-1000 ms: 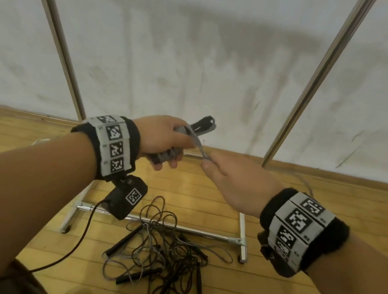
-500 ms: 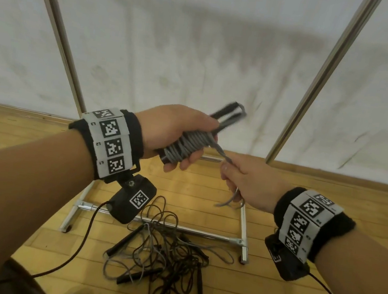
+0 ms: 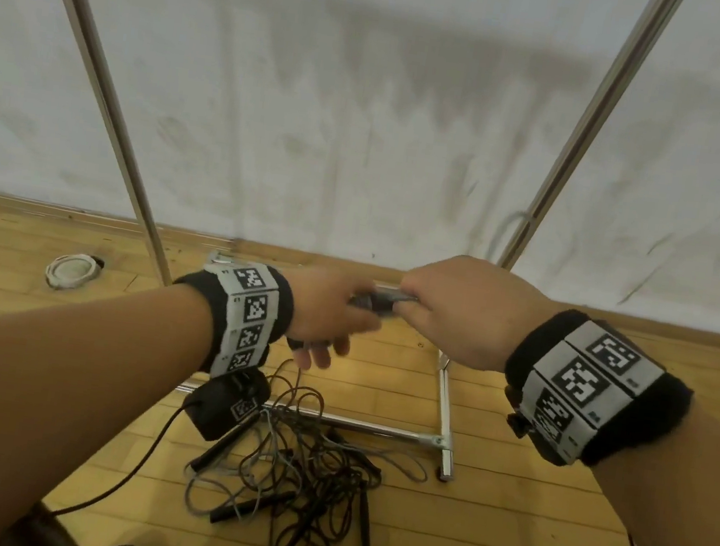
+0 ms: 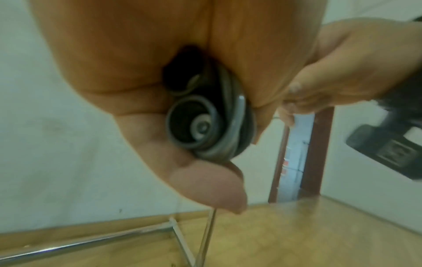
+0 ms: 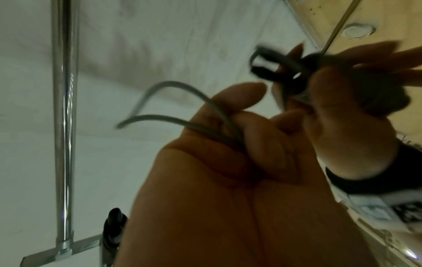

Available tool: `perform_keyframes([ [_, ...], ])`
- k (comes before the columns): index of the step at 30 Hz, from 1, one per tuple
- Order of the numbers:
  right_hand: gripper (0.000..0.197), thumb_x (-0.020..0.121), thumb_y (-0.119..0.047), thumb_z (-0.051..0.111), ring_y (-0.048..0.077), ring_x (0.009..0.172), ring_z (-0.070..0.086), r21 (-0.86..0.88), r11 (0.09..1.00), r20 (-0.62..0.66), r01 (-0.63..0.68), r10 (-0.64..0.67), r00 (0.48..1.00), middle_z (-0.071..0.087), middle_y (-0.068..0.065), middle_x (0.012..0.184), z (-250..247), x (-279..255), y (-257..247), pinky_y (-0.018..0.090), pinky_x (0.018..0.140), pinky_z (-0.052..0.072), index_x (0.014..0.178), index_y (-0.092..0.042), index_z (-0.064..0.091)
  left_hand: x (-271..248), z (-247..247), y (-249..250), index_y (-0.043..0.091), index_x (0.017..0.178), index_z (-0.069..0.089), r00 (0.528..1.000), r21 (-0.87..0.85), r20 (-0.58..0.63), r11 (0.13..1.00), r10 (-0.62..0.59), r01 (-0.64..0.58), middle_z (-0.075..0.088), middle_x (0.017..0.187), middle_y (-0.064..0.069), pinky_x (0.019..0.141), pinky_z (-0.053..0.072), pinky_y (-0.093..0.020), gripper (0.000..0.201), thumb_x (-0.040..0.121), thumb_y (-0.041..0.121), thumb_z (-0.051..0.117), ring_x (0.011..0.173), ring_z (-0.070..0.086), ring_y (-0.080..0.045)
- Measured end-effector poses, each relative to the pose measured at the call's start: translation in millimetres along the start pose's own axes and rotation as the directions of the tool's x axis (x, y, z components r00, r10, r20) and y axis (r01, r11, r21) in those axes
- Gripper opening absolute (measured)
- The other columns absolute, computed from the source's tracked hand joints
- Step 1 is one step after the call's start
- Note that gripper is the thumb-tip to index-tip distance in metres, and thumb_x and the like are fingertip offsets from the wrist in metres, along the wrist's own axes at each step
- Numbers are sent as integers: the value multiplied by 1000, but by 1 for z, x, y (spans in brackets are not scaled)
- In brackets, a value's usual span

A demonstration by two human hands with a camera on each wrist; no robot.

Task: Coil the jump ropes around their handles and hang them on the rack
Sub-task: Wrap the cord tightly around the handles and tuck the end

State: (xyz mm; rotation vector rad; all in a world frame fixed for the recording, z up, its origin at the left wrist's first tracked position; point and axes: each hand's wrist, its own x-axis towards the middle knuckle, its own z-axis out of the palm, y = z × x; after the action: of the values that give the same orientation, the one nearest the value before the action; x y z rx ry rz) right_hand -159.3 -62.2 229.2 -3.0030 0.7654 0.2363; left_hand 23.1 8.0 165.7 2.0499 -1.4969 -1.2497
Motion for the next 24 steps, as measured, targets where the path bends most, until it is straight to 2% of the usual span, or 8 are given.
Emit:
perform_keyframes([
  [3,28,108,-41,37,12,75,56,188,980,-49,-64,75,996,58,-5,84,4,-2,0,31,68,47,106,-22,58,0,-20,-1,30,113,61,992,-271,-112,959,57,-86,78,91,-12,62,64,-44,15,104,40,63,77,80,-32],
  [7,32,108,-43,37,18,83,58,394,913,-36,-107,132,991,61,0,90,11,-3,5,41,80,51,105,-19,59,-8,-30,4,21,116,63,972,-554,-87,801,217,-228,71,85,-10,60,60,-42,22,99,35,70,71,69,-31],
  [9,33,108,-42,37,16,85,57,438,891,-13,-116,135,991,61,-1,92,14,-5,8,35,79,49,104,-20,60,-12,-31,8,22,110,65,956,-596,-74,756,284,-271,66,82,-9,53,56,-37,20,95,30,75,65,64,-26],
  [11,33,109,-40,38,12,81,56,473,875,-5,-108,125,992,61,-3,89,16,-6,10,25,71,45,101,-20,63,-14,-31,13,19,111,65,955,-620,-68,738,287,-266,64,79,-8,49,53,-33,35,91,44,78,60,61,-24],
  [14,33,108,-41,41,7,70,53,497,865,-10,-68,84,996,58,-7,77,18,-8,12,23,62,40,94,-22,64,-16,-29,16,12,117,63,961,-579,-98,771,258,-266,62,74,-8,47,52,-31,61,88,65,69,56,60,-24],
  [19,32,106,-44,44,-5,57,51,544,835,-15,-84,110,994,54,-15,64,26,-5,20,18,56,36,86,-30,64,-21,-30,17,11,115,68,946,-542,-49,786,322,-295,66,75,-12,50,56,-35,44,99,51,61,56,63,-28],
  [21,28,104,-44,46,-2,59,53,479,873,45,-97,86,995,58,-18,67,27,-6,24,15,55,39,85,-33,62,-28,-25,23,21,106,72,935,-406,91,870,342,-279,70,77,-11,54,58,-35,33,98,52,62,59,68,-28],
  [24,14,104,-33,54,10,81,59,304,950,166,-76,26,986,63,-12,88,28,-5,25,25,70,49,94,-32,64,-35,-1,32,36,95,68,931,17,284,969,230,-245,78,81,-3,58,59,-26,21,99,56,62,65,76,-20],
])
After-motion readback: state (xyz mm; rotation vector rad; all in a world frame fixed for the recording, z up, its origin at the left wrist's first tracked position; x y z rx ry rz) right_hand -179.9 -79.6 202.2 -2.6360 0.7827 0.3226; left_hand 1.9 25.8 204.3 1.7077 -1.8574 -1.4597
